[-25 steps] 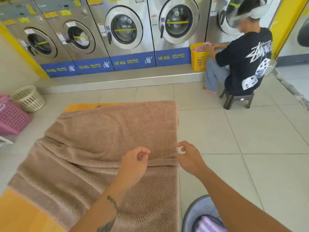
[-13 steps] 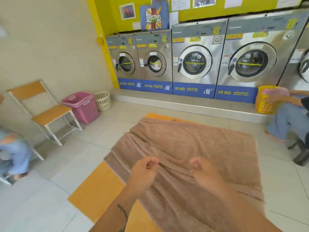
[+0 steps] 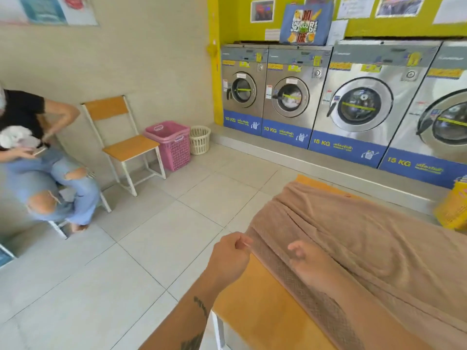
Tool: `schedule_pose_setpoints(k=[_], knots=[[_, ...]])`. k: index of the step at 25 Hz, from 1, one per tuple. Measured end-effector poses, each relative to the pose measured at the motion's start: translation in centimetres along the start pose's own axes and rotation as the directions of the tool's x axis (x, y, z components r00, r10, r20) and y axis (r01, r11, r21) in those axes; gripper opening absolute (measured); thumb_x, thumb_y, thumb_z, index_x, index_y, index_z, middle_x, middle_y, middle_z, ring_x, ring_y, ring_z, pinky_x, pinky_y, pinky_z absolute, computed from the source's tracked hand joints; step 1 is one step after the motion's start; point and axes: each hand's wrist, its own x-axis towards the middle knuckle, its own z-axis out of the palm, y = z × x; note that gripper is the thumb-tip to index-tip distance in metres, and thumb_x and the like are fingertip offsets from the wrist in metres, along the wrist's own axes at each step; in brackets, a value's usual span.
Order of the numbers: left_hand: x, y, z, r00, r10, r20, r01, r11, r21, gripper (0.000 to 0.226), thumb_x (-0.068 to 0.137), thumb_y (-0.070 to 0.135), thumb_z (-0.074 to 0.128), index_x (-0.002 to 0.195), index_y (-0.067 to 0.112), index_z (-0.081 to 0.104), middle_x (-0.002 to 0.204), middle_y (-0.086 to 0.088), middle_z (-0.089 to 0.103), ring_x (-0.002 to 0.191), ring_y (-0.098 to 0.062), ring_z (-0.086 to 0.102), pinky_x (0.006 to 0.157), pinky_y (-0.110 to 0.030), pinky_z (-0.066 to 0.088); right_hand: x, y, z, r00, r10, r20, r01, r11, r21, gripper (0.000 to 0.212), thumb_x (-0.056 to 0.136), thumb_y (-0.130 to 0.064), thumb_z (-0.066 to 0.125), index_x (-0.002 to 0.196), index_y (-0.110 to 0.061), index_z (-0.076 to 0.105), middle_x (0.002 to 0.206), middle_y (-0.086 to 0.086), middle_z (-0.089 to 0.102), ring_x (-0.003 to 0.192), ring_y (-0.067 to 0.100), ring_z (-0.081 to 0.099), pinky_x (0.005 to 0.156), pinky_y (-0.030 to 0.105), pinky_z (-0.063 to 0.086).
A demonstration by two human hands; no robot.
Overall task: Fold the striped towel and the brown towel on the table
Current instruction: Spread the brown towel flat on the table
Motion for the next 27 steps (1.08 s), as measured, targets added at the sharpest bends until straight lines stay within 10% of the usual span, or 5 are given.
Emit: schedule_pose_setpoints(k=[9,20,27], knots=[[8.6,-3.3,0.8,0.994,-0.023,0.107,0.008,0.991,0.134,0.030,0.097,0.017,0.042,0.108,0.030,0.067,0.094,0.007,0.064,0.052,-0.003,0.052,0.049,-0.018,0.044,10.4,-1.1,3.7,0.997,0.023,0.074,-0.019,0.998,-0.053,0.047,0.095,-0.014,0.054,0.140,-0.025,0.047,0.146,-0.002,0.045,0.125,0.014,0.049,0.093,0.028,0.044],[17.1,-8.0,2.3,0.879,0.088,0.468,-0.298,0.867,0.398,0.057,0.080,0.025,0.040,0.132,0.039,0.057,0.127,0.003,0.045,0.110,-0.021,0.054,0.090,-0.032,0.048,10.2,-1.0,8.1,0.982,0.178,0.066,-0.152,0.945,-0.290,0.061,0.088,-0.042,0.058,0.143,-0.031,0.036,0.137,-0.004,0.039,0.124,0.026,0.042,0.098,0.043,0.044],[16.8,-13.0,-2.7,0.771,0.140,0.621,-0.485,0.761,0.431,0.044,0.075,0.017,0.041,0.112,0.036,0.058,0.101,0.008,0.060,0.091,-0.017,0.059,0.082,-0.038,0.052,7.7,-4.6,14.4,0.944,0.325,-0.059,-0.313,0.820,-0.480,0.068,0.082,-0.004,0.062,0.140,-0.024,0.033,0.138,0.003,0.035,0.125,0.031,0.040,0.091,0.039,0.048]])
